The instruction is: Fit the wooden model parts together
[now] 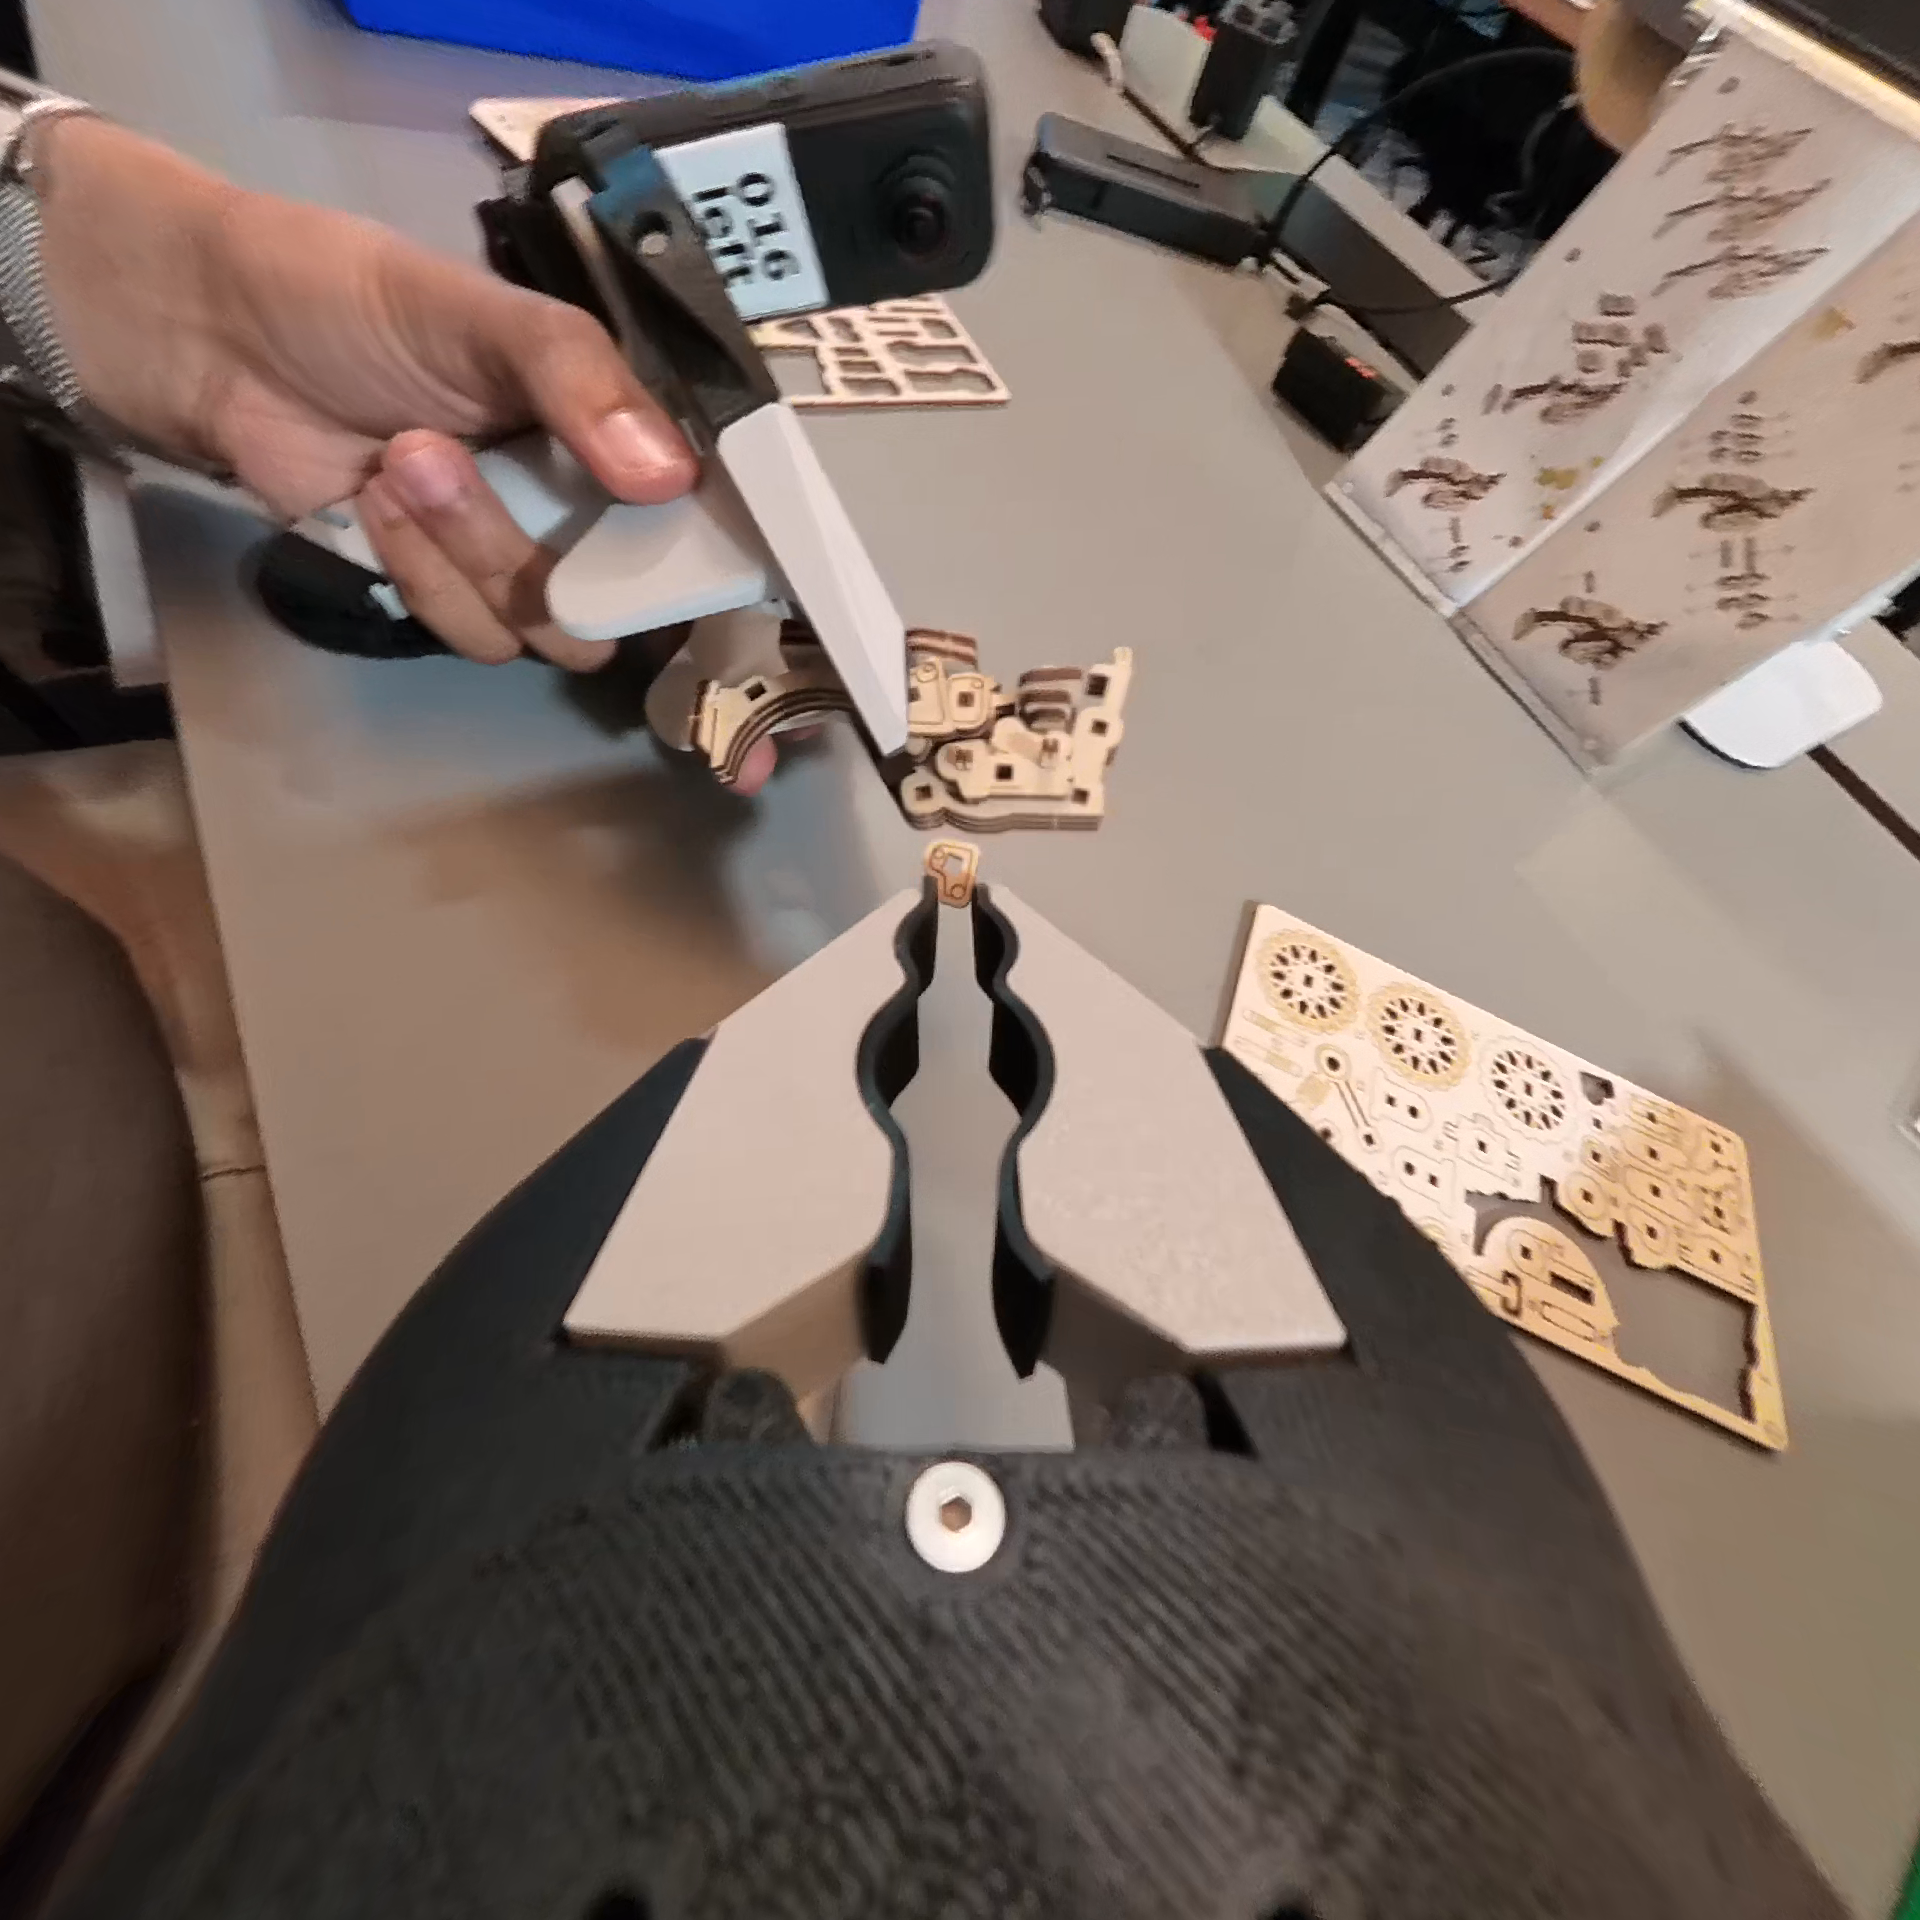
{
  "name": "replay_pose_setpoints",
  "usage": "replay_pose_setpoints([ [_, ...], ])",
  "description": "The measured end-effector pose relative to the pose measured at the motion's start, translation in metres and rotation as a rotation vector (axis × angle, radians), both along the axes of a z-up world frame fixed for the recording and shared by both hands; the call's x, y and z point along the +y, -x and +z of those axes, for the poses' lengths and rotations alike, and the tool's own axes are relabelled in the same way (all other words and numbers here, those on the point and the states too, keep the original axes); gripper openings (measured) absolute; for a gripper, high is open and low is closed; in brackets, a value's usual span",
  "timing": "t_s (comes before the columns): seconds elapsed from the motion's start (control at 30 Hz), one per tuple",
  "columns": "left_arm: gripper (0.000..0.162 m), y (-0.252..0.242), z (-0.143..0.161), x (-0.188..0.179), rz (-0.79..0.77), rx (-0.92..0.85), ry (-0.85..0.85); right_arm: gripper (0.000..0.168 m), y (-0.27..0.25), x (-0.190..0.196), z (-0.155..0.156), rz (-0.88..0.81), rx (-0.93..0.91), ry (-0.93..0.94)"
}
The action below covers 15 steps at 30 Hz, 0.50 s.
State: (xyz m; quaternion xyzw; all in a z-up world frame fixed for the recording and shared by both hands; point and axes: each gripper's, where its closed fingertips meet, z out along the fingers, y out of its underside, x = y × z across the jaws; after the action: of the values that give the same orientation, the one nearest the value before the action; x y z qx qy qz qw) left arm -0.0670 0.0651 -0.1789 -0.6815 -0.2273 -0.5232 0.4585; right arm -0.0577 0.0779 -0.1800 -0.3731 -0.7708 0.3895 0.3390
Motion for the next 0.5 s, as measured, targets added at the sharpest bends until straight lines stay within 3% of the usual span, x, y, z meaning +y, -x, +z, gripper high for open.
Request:
replay_pose_setpoints([
  [0.5,0.027,-0.006,-0.009,0.001,-0.008,0.085,0.044,0.005,0.001,0.002,0.004,-0.008,0.009,0.022],
])
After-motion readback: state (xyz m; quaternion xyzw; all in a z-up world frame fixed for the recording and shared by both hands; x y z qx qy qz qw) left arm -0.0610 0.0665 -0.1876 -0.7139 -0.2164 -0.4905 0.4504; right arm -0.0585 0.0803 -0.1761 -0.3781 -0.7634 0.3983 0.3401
